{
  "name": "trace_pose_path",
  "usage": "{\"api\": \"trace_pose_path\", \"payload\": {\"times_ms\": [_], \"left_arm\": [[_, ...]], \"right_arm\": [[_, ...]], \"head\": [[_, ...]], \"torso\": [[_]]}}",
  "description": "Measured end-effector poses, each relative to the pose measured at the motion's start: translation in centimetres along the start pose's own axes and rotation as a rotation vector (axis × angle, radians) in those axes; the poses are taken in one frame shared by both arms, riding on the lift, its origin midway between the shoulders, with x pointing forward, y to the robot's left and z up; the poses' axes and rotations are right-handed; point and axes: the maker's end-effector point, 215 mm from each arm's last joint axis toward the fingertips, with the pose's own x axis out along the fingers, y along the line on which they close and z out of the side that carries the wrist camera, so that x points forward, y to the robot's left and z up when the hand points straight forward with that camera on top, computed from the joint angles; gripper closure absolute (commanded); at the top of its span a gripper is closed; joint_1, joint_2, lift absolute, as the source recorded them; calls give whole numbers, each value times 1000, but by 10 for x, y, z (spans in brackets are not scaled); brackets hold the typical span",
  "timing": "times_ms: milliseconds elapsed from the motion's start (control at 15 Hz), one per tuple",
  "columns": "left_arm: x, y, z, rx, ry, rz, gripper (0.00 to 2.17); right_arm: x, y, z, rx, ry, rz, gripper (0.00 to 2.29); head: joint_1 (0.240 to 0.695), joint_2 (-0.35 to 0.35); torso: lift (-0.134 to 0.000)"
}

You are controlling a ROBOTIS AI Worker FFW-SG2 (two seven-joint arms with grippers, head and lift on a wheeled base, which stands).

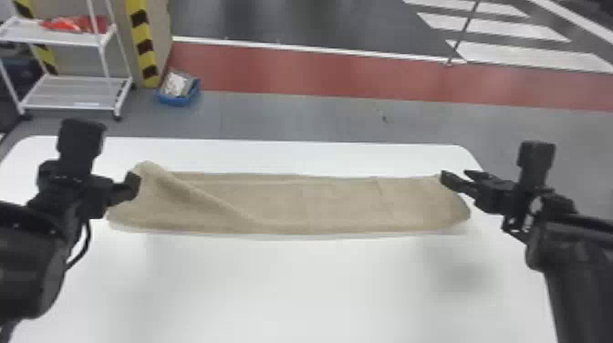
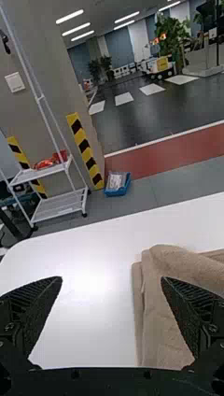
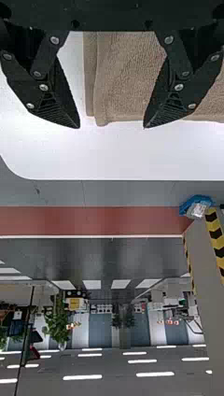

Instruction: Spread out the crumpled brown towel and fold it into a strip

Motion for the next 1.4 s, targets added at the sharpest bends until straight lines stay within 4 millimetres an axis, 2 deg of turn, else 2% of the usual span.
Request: {"api": "trace_pose_path", "payload": {"times_ms": [200, 333, 533, 667, 1000, 1067, 1200, 1267, 1333, 1400], "left_arm": [[-9, 15, -30, -84, 37, -38, 29], [-11, 8, -33, -157, 30, -116, 33], [-5, -7, -26, -226, -14, -206, 272], [-3, -19, -23, -258, -13, -261, 272], [-7, -40, -52, -255, 96, -328, 296], [-8, -41, -56, -251, 110, -329, 502], [-9, -42, -59, -247, 120, -328, 579], [-10, -41, -59, -247, 120, -327, 900], [-11, -41, -60, -247, 121, -328, 1008], [-12, -41, -62, -245, 125, -330, 1015]], "right_arm": [[-13, -1, -16, 36, 19, 12, 130], [-21, -3, -28, 59, 28, 24, 147], [-32, -9, -44, 68, 40, 21, 151], [-39, -11, -51, 63, 49, 15, 151], [-48, -21, -55, 60, 50, 1, 151], [-49, -22, -55, 60, 51, 2, 151], [-49, -21, -56, 62, 53, 2, 151], [-49, -21, -57, 63, 54, 2, 151], [-49, -22, -57, 64, 55, 2, 151], [-49, -22, -57, 65, 55, 2, 151]], "head": [[695, -158], [695, -165], [695, -188], [695, -200], [695, -233], [695, -235], [695, -236], [695, -236], [695, -236], [695, -236]], "torso": [[-124], [-124], [-124], [-124], [-124], [-124], [-124], [-124], [-124], [-124]]}}
